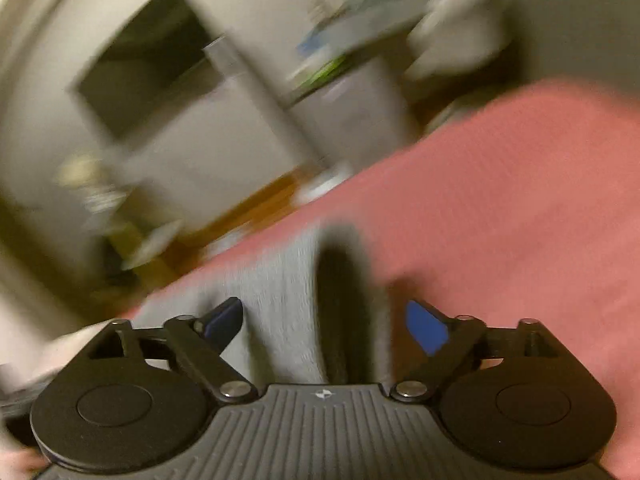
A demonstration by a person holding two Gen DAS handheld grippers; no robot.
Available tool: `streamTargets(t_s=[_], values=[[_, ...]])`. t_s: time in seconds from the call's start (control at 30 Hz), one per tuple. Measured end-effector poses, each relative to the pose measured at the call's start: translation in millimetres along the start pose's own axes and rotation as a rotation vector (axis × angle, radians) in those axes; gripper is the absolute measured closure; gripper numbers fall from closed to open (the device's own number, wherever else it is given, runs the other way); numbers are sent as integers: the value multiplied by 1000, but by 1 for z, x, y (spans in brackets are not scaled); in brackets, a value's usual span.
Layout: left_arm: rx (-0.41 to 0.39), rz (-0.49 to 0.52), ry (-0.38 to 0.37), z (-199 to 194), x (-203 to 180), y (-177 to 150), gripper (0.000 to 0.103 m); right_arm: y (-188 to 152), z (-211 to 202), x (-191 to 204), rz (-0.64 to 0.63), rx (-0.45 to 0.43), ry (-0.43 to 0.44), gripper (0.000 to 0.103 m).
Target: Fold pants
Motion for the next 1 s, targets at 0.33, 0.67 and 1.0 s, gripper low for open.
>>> streamTargets(t_s=[0.33, 0.67, 1.0], values=[[116, 169, 174, 5, 20, -101, 5, -84, -25, -18, -86, 44, -66, 4], [148, 223, 405, -30, 57, -126, 6, -152, -45, -10, -78, 80, -196, 4], [69, 333, 394, -71, 11, -146, 6, -197, -49, 40, -322, 160, -254, 4]])
Point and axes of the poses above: each gripper's, at about its wrist camera, not at the fingertips, and z roughly the way its jaws point, x to its left, y to its top, the point moved 6 cm from there along z, roughly the way its jaws point, and after that the axes turned 3 degrees about z, right-handed, at the moved point
